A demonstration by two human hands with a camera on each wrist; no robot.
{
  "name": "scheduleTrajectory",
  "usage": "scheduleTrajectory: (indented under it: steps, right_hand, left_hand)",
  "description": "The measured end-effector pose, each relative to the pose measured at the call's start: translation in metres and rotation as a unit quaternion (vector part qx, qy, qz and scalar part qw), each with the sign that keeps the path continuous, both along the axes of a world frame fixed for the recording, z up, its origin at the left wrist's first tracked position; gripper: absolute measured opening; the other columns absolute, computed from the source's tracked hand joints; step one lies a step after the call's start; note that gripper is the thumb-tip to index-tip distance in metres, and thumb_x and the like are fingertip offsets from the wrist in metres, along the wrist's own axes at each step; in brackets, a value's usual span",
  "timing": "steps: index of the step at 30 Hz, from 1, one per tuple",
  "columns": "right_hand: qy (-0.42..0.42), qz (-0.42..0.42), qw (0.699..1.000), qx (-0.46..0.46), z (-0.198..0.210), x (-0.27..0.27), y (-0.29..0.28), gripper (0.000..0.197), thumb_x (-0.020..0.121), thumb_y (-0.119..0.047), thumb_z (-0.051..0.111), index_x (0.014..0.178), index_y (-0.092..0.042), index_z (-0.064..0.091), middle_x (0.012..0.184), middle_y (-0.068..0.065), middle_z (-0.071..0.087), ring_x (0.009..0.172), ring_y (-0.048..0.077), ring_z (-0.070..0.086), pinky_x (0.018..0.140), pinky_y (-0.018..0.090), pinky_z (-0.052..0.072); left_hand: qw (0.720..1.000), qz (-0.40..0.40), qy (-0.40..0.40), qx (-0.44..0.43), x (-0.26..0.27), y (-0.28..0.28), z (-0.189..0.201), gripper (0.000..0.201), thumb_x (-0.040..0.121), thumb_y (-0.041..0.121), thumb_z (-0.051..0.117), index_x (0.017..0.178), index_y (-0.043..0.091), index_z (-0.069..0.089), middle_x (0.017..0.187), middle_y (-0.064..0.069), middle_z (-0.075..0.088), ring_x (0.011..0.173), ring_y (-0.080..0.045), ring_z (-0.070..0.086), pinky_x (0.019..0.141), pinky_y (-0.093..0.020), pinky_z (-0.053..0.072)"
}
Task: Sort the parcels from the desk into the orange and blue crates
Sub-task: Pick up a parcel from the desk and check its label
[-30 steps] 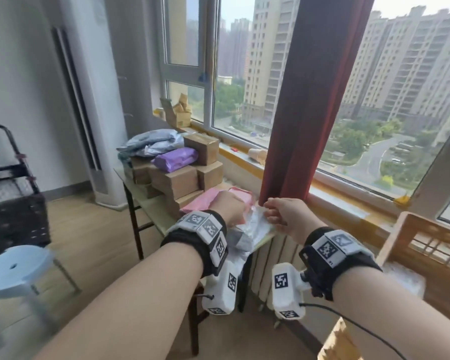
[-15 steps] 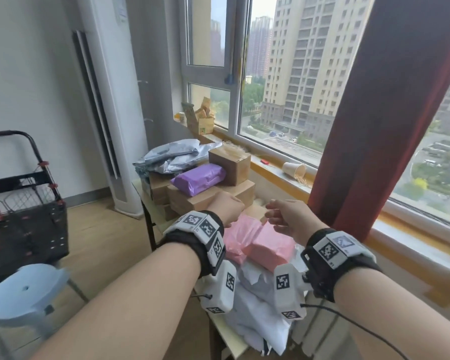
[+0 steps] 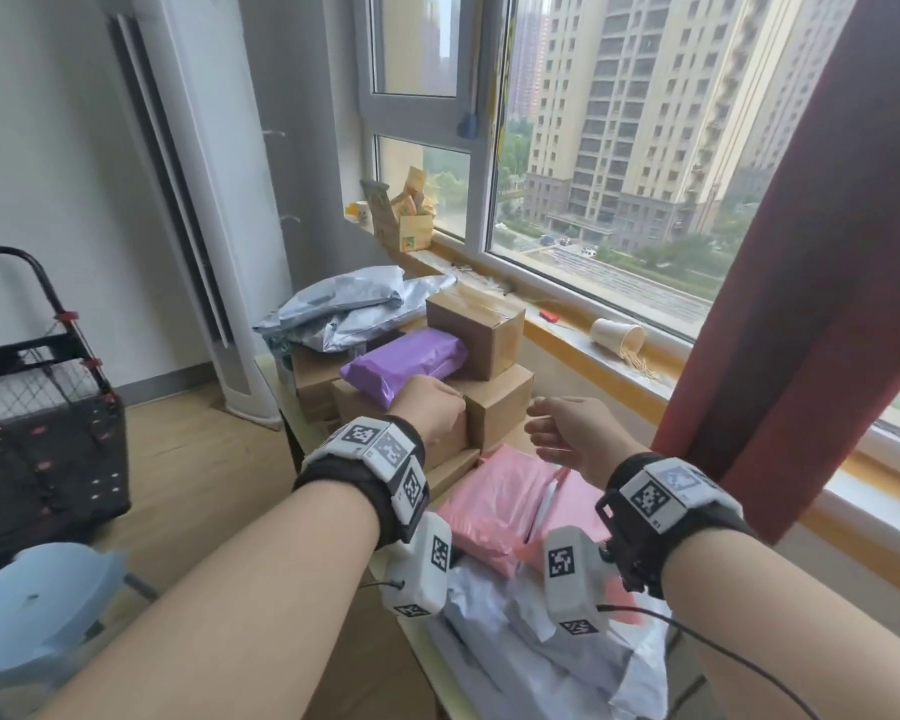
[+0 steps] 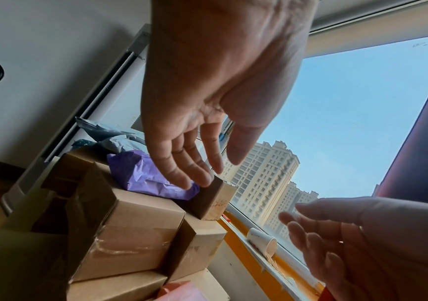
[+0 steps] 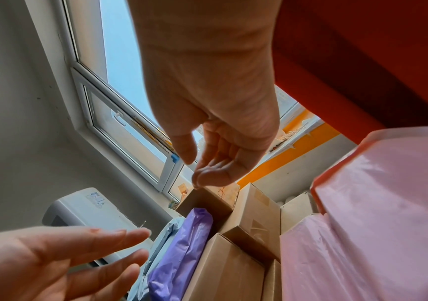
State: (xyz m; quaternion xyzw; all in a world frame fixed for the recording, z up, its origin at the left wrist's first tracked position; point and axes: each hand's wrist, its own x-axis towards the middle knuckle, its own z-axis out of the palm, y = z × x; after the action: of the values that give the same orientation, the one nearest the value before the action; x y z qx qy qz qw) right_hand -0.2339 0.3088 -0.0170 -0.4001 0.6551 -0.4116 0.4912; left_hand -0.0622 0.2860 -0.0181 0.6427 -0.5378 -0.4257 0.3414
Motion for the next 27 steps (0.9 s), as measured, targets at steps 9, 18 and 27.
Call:
scheduleTrajectory:
  steps: [9,18,27]
  right_hand:
    - [0.012,-0.037,0.999,-0.007,0.006,0.012,-0.073,0.024,0.101,-0.019,0.055,0.113,-0.001,0.064,0.089,0.013,0.064,0.072,0.020,0.062,0.058,0.026,0.050]
    - [0.014,-0.096,0.995,-0.011,0.016,0.031,-0.150,0.022,0.101,-0.020,0.054,0.113,-0.003,0.062,0.099,0.015,0.065,0.085,0.024,0.065,0.063,0.028,0.053]
    - [0.018,-0.155,0.988,0.002,0.000,0.044,-0.191,0.033,0.100,-0.020,0.057,0.129,-0.007,0.052,0.122,0.013,0.057,0.110,0.026,0.057,0.082,0.039,0.058]
  left_hand:
    - [0.999,-0.034,-0.003,-0.021,0.010,-0.094,0.011,0.028,0.085,0.002,0.056,0.062,0.017,0.057,0.062,-0.007,0.053,0.070,-0.027,0.049,0.068,-0.033,0.041]
    - [0.997,-0.045,-0.014,-0.061,0.020,-0.192,0.033,0.020,0.087,0.006,0.057,0.073,0.020,0.053,0.103,-0.016,0.064,0.100,-0.031,0.060,0.093,-0.043,0.052]
    - [0.996,-0.053,-0.049,-0.056,0.024,-0.251,0.018,0.054,0.083,0.016,0.057,0.135,0.017,0.042,0.132,-0.012,0.049,0.114,-0.031,0.054,0.099,-0.040,0.046]
